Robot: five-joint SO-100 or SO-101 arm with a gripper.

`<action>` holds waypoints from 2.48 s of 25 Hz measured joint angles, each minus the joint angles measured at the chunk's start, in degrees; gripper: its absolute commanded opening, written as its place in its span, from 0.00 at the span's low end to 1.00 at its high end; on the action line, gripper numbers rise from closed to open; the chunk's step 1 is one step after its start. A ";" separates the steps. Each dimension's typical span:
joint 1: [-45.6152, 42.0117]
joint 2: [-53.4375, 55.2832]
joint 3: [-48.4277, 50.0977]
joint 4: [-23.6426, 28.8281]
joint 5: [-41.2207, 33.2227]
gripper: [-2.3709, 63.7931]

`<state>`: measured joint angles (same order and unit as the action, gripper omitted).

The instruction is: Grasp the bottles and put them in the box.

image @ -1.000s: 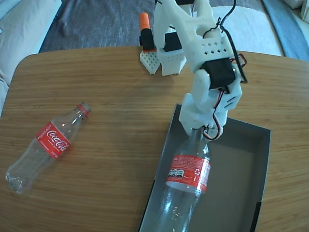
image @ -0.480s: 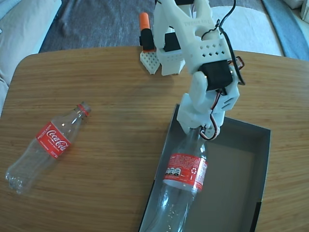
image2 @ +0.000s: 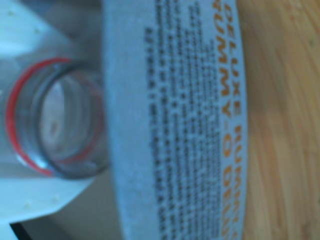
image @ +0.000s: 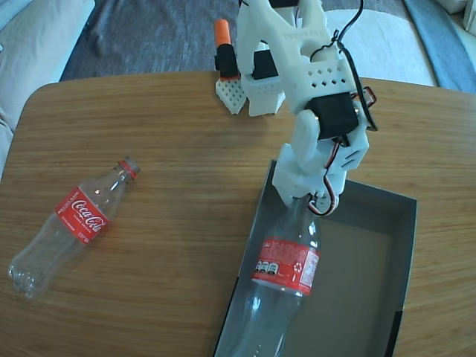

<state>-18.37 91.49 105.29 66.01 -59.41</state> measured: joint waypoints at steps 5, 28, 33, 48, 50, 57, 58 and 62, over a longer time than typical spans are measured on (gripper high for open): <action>0.00 0.00 0.00 -0.70 0.00 0.47; 10.55 0.00 -23.91 12.04 -0.18 0.64; 14.33 0.00 -28.48 20.39 -0.18 0.64; 31.90 0.00 -34.01 28.21 -0.18 0.64; 34.72 0.00 -34.01 28.21 -0.44 0.64; 44.56 0.09 -30.76 28.21 -6.94 0.64; 46.05 0.09 -30.06 28.21 -7.82 0.64; 51.06 0.09 -26.63 28.21 -12.39 0.64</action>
<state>32.70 91.58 78.66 94.22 -71.81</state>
